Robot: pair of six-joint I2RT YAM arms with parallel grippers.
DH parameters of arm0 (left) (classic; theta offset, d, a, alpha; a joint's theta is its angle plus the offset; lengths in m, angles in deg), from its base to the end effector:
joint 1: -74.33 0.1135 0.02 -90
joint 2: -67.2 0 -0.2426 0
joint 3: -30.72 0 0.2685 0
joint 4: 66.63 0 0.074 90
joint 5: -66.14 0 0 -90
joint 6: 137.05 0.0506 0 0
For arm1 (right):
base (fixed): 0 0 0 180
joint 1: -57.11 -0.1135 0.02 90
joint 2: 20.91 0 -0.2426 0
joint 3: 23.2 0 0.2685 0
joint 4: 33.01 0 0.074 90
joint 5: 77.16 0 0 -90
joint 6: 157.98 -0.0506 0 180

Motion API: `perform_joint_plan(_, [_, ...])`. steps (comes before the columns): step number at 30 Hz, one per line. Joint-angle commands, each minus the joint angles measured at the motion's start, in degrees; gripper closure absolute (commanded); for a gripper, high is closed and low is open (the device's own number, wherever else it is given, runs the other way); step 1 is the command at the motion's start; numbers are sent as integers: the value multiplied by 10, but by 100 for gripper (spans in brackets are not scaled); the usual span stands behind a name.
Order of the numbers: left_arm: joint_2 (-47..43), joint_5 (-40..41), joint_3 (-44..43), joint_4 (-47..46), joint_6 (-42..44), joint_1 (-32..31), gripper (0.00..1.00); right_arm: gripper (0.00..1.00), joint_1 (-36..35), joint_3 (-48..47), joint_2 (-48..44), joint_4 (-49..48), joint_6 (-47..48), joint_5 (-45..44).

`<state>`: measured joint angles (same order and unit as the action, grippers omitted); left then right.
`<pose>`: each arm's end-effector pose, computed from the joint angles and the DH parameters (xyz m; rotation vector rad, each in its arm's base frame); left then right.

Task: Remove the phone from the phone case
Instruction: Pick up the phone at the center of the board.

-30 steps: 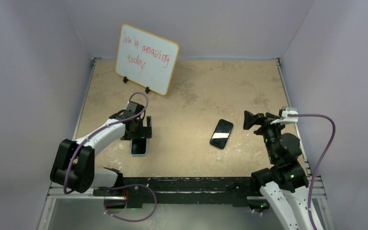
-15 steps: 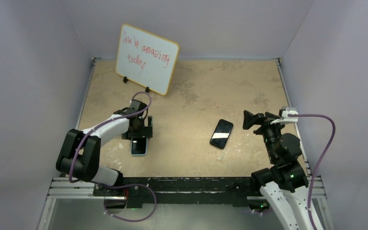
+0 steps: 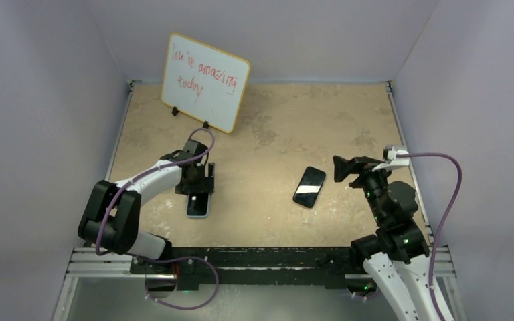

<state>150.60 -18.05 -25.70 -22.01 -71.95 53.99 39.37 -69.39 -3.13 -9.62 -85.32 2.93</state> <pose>0.2555 -0.0893 0.1147 -0.1347 2.8032 -0.0434 0.1441 0.0370 0.3262 0.1357 1.4891 0.3667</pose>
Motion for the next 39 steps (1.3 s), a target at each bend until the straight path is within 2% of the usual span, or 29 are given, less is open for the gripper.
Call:
perform_joint_plan(1, [-25, -68, -6, -33, -4, -15, 52, 1, -3, -31, 39, 18, -27, 51])
perform_joint_plan(7, [-57, -105, 1, -83, -24, -25, 62, 1, -3, -101, 195, 120, -105, 126])
perform_joint_plan(10, [-59, -128, 4, -126, -50, -35, 64, 1, -3, -113, 258, 122, -128, 185])
perform_joint_plan(13, [-64, -135, 13, -173, -80, -49, 65, 1, -3, -77, 289, 75, -151, 241])
perform_joint_plan(18, [-77, -159, 37, -254, -144, -58, 68, 1, -3, -5, 293, -59, -154, 324])
perform_joint_plan(24, [-98, -172, 63, -335, -213, -60, 72, 1, -13, 42, 297, -146, -182, 328])
perform_joint_plan(29, [-119, -166, 74, -369, -260, -60, 72, 1, -58, 69, 324, -223, -198, 297])
perform_joint_plan(33, [-123, -167, 73, -377, -274, -60, 72, 1, -111, 54, 371, -258, -188, 256])
perform_joint_plan(39, [-129, -174, 78, -395, -300, -60, 73, 1, -174, 32, 465, -344, -192, 247])
